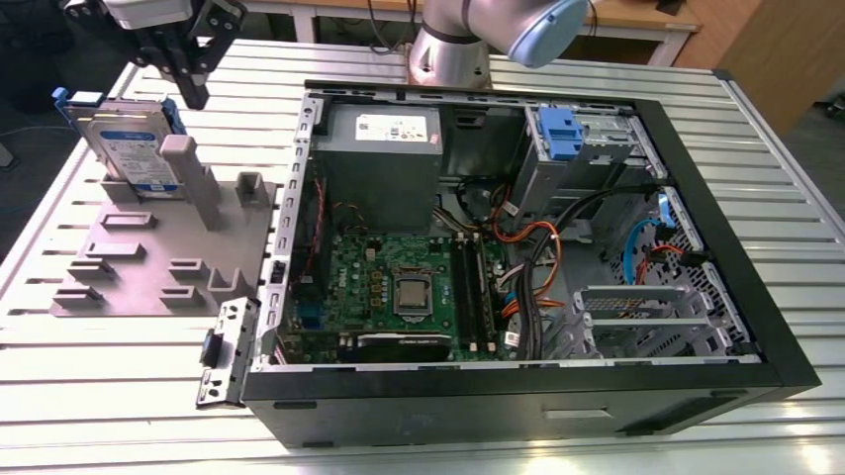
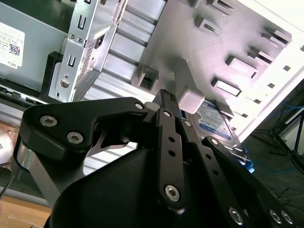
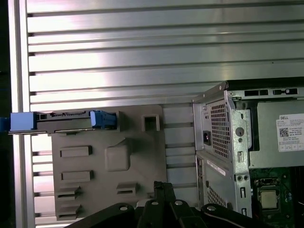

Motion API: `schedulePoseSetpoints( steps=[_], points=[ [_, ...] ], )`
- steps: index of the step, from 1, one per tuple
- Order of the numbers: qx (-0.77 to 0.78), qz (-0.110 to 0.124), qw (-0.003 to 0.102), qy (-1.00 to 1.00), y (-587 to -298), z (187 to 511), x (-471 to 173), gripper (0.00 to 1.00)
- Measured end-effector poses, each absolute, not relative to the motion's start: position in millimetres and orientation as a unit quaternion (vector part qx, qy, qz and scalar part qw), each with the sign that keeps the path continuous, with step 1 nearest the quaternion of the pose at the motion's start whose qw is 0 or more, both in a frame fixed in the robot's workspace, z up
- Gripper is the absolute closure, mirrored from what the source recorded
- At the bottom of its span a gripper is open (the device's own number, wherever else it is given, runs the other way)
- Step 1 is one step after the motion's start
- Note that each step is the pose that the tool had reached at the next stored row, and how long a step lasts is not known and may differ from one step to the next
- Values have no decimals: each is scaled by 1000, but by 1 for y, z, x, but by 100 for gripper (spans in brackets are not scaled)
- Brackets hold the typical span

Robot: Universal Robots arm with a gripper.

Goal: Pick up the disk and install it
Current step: 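Reach for the disk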

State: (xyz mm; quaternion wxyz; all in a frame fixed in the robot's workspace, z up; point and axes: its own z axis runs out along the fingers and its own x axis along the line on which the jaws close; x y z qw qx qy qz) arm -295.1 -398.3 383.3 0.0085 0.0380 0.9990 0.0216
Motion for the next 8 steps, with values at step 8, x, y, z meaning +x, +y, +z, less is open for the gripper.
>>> schedulePoseSetpoints(
  steps=[8],
  points=[
    [38, 22, 8, 999, -398, 383, -302, 89]
  ],
)
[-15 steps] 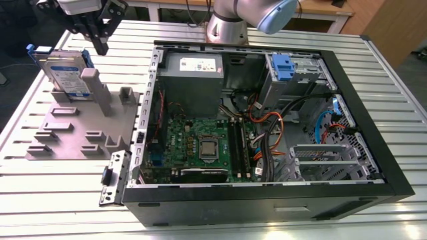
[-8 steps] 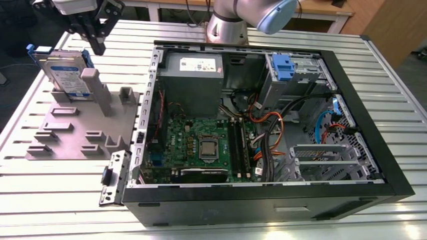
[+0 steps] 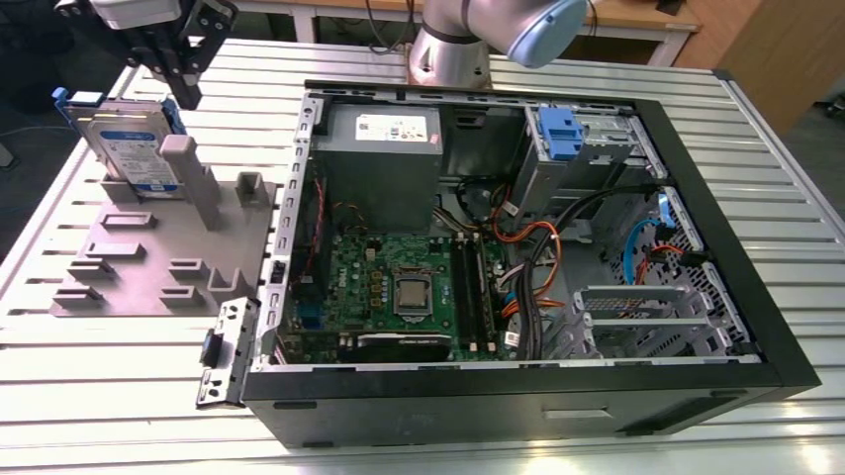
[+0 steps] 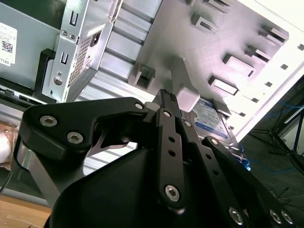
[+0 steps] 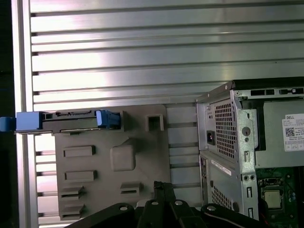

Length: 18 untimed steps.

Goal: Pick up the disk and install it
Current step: 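Reach for the disk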

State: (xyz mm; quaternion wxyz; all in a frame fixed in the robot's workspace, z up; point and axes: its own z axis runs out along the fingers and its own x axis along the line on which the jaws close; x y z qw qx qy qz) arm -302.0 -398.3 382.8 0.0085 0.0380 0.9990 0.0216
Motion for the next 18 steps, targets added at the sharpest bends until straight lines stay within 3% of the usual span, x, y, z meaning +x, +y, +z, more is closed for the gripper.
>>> schedulePoseSetpoints(
  steps=[18],
  points=[
    [38, 22, 9, 999, -398, 382, -310, 89]
  ],
)
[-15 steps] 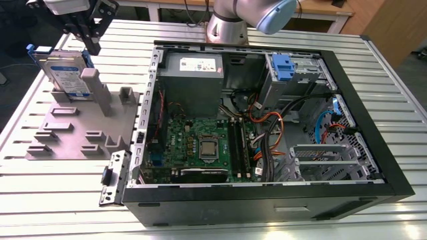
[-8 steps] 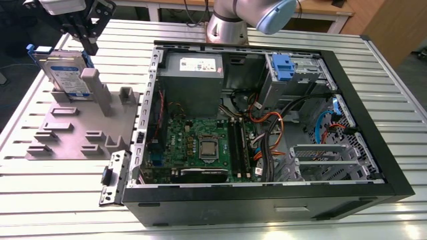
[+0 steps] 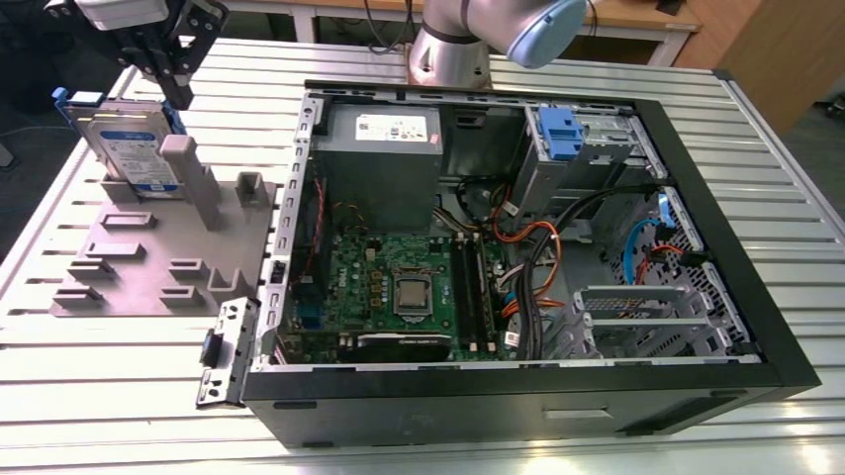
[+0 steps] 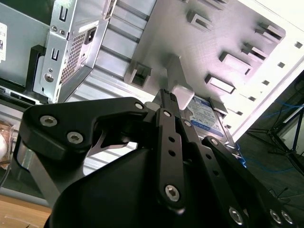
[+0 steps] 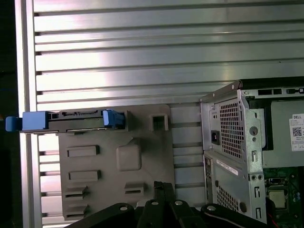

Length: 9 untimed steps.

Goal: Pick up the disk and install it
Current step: 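Reach for the disk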

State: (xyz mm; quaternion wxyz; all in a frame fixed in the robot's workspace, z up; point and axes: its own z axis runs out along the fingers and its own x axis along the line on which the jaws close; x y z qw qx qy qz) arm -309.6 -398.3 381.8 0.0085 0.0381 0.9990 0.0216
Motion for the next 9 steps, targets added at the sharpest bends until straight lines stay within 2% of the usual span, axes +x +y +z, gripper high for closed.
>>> schedulePoseSetpoints(
  steps=[9],
  points=[
    [38, 21, 8, 999, -398, 381, -322, 89]
  ],
)
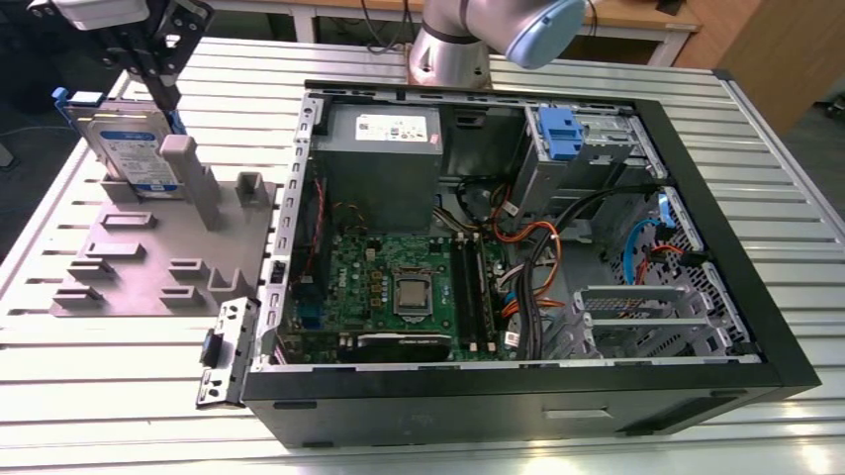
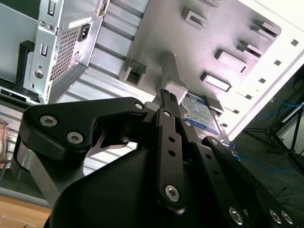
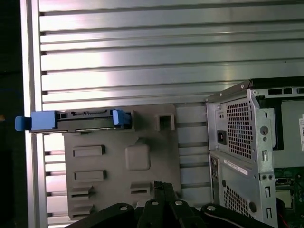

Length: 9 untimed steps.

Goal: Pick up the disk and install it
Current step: 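Reach for the disk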

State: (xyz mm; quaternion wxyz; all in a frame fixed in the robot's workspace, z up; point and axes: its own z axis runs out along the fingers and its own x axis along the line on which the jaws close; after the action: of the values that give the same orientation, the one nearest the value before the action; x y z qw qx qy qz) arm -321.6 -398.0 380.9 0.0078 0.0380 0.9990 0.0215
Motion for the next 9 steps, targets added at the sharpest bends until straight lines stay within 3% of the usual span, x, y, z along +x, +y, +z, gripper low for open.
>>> schedulePoseSetpoints(
  steps=[9],
  points=[
    [38, 21, 6, 999, -394, 380, -338, 89]
  ],
)
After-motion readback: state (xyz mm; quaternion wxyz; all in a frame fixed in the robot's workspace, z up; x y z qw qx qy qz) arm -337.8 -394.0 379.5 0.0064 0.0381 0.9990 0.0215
